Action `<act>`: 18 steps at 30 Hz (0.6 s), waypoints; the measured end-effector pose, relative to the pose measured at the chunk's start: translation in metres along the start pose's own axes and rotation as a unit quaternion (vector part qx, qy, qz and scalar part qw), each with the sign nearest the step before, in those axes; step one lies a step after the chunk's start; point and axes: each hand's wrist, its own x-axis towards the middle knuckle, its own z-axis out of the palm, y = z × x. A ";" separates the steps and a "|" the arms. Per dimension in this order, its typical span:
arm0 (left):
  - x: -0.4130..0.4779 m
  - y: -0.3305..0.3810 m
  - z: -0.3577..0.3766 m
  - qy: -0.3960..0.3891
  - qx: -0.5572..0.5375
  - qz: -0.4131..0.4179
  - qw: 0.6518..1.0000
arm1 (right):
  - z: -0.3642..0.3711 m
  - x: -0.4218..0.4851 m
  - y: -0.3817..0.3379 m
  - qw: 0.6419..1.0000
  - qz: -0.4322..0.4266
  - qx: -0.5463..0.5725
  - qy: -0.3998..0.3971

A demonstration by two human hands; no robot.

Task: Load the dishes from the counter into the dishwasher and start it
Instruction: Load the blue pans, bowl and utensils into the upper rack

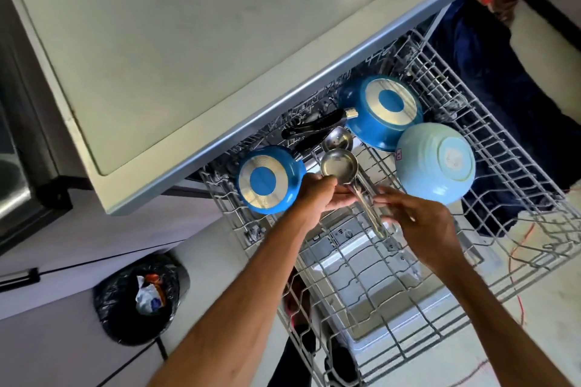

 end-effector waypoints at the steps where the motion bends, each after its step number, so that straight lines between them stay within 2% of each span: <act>1: 0.004 -0.001 0.001 0.020 0.015 0.012 1.000 | 0.001 -0.002 0.002 0.993 0.081 0.090 0.000; 2: 0.007 -0.002 0.003 0.037 0.027 0.023 0.999 | 0.002 -0.003 0.003 0.975 0.150 0.162 -0.004; 4: 0.010 -0.004 0.009 0.053 0.039 0.039 0.997 | 0.003 -0.003 0.006 0.961 0.208 0.182 -0.026; 8: 0.008 -0.002 0.022 0.067 0.030 0.063 0.995 | 0.008 0.007 0.018 0.984 0.160 -0.019 -0.076; 12: 0.012 -0.005 0.020 0.144 0.161 0.113 0.970 | 0.012 0.017 0.031 0.982 0.160 -0.091 -0.044; 14: 0.010 -0.007 0.015 0.174 0.195 0.138 0.955 | 0.013 0.017 0.034 0.978 0.116 -0.174 -0.018; 16: 0.004 -0.009 0.009 0.171 0.199 0.158 0.952 | 0.015 0.013 0.039 0.969 0.048 -0.242 0.016; 18: 0.001 -0.016 0.003 0.157 0.199 0.173 0.952 | 0.019 0.006 0.047 0.943 -0.014 -0.328 0.050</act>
